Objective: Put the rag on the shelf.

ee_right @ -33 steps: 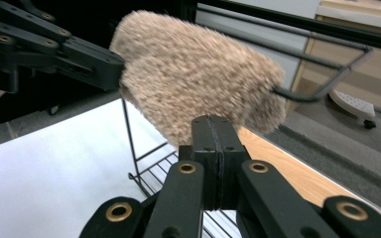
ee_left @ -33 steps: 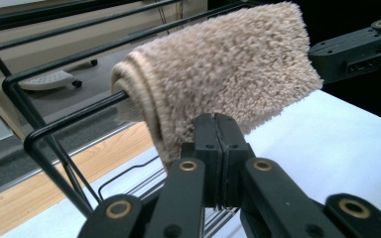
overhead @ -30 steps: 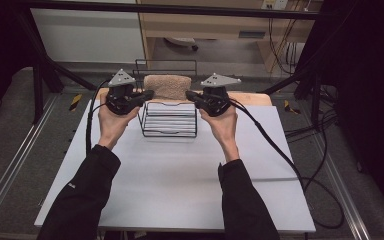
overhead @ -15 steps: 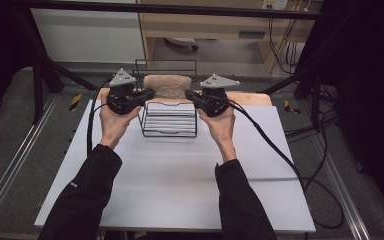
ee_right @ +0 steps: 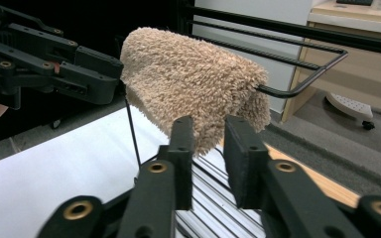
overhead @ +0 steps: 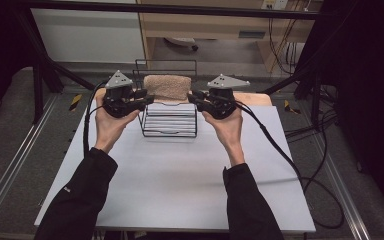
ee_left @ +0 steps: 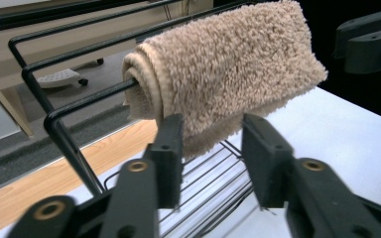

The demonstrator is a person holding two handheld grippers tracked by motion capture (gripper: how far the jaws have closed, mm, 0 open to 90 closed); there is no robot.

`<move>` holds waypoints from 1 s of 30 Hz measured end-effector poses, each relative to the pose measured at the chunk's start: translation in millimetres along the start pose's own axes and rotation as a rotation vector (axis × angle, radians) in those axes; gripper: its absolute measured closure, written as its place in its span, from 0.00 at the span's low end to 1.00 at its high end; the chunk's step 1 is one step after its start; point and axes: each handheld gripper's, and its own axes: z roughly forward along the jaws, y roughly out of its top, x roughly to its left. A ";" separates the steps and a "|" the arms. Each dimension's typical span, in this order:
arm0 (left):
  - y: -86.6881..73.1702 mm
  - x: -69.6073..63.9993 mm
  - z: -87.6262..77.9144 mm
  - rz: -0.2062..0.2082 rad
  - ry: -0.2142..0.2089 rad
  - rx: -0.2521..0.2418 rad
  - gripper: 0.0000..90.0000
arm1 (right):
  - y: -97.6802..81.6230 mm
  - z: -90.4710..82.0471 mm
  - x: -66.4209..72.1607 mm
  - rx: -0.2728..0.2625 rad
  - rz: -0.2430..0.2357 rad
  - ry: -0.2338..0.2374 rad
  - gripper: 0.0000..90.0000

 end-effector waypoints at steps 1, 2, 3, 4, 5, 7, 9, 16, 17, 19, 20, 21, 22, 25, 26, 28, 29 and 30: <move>-1.2 -0.4 -1.2 -0.003 0.001 0.004 0.63 | 0.2 -2.2 0.7 0.001 0.001 0.000 0.79; -2.6 -0.9 -2.3 -0.003 0.003 0.009 0.59 | 0.3 -4.3 1.1 0.005 0.002 0.001 0.76; -4.2 -1.6 -3.6 -0.003 0.005 0.016 0.56 | 0.5 -6.2 2.0 0.009 0.008 0.001 0.74; -6.0 -2.1 -4.6 -0.004 0.005 0.019 0.53 | 0.0 -8.1 2.3 0.011 0.004 0.002 0.71; -7.9 -2.4 -5.8 -0.008 0.003 0.023 0.50 | -0.7 -9.9 2.6 0.014 0.012 0.006 0.68; -11.9 -3.5 -9.0 -0.009 0.003 0.027 0.45 | -3.1 -14.1 2.1 0.019 0.024 0.013 0.62; -16.2 -4.4 -12.4 -0.006 0.000 0.028 0.40 | -6.6 -20.1 1.4 0.016 0.028 0.009 0.56; -36.9 -8.5 -20.6 0.006 -0.007 0.049 0.21 | -22.0 -42.3 -7.2 0.027 0.069 -0.021 0.36; -40.2 -8.8 -21.1 0.006 -0.009 0.053 0.19 | -24.6 -45.2 -8.9 0.025 0.076 -0.023 0.33; -47.0 -9.5 -22.0 0.001 -0.012 0.058 0.16 | -30.1 -50.6 -11.9 0.028 0.090 -0.028 0.28; -50.5 -10.1 -22.6 -0.002 -0.012 0.059 0.14 | -33.1 -52.7 -13.3 0.031 0.096 -0.025 0.26; -54.1 -10.7 -23.2 -0.005 -0.013 0.061 0.13 | -36.2 -54.7 -14.5 0.038 0.099 -0.022 0.23; -57.7 -11.5 -23.7 -0.009 -0.012 0.062 0.13 | -39.4 -56.5 -15.6 0.043 0.102 -0.021 0.21; -69.5 -14.3 -26.1 -0.012 -0.015 0.075 0.11 | -50.0 -62.1 -17.7 0.058 0.114 -0.010 0.14; -73.6 -14.5 -27.4 -0.013 -0.016 0.079 0.10 | -54.1 -64.3 -18.1 0.057 0.117 -0.010 0.13; -82.2 -15.5 -29.8 -0.025 -0.023 0.080 0.10 | -62.3 -68.5 -18.9 0.058 0.120 -0.005 0.11; -86.3 -15.8 -31.0 -0.025 -0.024 0.086 0.09 | -66.7 -70.5 -19.2 0.059 0.123 -0.005 0.10; -90.5 -16.3 -31.9 -0.027 -0.026 0.089 0.09 | -71.0 -72.4 -19.7 0.064 0.125 -0.006 0.10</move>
